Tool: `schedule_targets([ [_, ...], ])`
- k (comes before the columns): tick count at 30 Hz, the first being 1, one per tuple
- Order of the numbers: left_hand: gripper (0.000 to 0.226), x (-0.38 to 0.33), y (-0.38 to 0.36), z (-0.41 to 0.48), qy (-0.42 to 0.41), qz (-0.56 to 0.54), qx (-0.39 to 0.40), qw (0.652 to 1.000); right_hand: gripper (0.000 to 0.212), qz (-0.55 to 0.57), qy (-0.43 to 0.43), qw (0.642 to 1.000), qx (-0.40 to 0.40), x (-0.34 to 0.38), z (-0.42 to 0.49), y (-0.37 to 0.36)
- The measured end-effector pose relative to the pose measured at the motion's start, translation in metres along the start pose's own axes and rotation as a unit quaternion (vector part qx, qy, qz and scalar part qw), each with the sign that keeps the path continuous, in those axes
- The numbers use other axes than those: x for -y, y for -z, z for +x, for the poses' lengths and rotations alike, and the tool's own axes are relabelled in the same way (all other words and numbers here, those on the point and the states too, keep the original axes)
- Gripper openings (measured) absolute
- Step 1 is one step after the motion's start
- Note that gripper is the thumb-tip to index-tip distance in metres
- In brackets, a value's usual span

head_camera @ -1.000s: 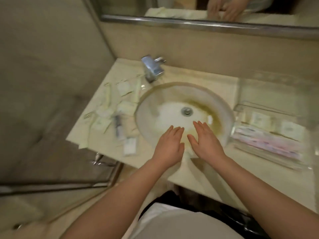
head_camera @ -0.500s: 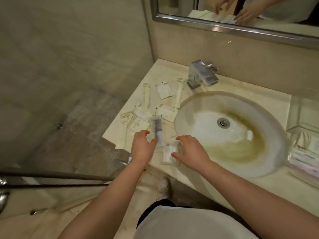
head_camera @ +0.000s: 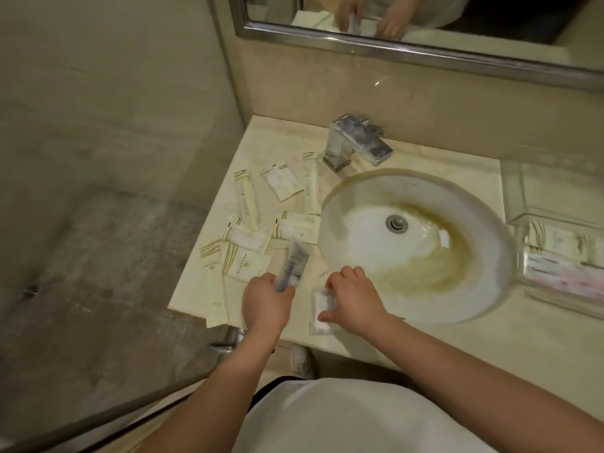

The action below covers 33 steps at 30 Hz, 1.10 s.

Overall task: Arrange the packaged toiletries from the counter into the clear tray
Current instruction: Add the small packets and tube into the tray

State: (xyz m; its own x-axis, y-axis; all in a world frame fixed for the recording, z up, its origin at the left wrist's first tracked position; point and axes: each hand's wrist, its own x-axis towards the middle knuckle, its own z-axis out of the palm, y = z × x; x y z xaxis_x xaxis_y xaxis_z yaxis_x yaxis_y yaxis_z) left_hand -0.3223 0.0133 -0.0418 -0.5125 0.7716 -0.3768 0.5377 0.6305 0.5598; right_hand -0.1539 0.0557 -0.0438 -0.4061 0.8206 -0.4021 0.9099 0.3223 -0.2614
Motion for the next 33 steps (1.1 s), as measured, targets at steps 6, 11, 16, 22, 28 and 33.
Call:
schedule_targets([
  [6, 0.021, -0.013, 0.036, -0.015, -0.074, -0.12, 0.074, 0.987, 0.036, 0.223, -0.076, 0.972, 0.022, -0.025, -0.011, 0.014],
  [11, 0.005, -0.063, 0.034, -0.026, -0.127, -0.15, 0.172, 0.965, 0.022, 0.447, -0.214, 0.861, -0.115, -0.075, -0.043, 0.037],
  [16, 0.02, -0.134, 0.0, -0.035, -0.202, -0.099, 0.204, 0.953, 0.027, 0.548, -0.286, 0.75, -0.238, -0.163, -0.095, 0.072],
  [22, 0.007, -0.252, -0.097, -0.079, -0.295, -0.059, 0.255, 0.919, 0.019, 0.618, -0.313, 0.642, -0.33, -0.276, -0.164, 0.094],
  [28, 0.009, -0.335, -0.194, -0.103, -0.289, -0.029, 0.278, 0.916, 0.016, 0.659, -0.344, 0.57, -0.349, -0.365, -0.199, 0.086],
  [33, 0.007, -0.371, -0.242, -0.092, -0.281, 0.042, 0.274, 0.919, 0.015, 0.656, -0.381, 0.535, -0.373, -0.403, -0.206, 0.088],
])
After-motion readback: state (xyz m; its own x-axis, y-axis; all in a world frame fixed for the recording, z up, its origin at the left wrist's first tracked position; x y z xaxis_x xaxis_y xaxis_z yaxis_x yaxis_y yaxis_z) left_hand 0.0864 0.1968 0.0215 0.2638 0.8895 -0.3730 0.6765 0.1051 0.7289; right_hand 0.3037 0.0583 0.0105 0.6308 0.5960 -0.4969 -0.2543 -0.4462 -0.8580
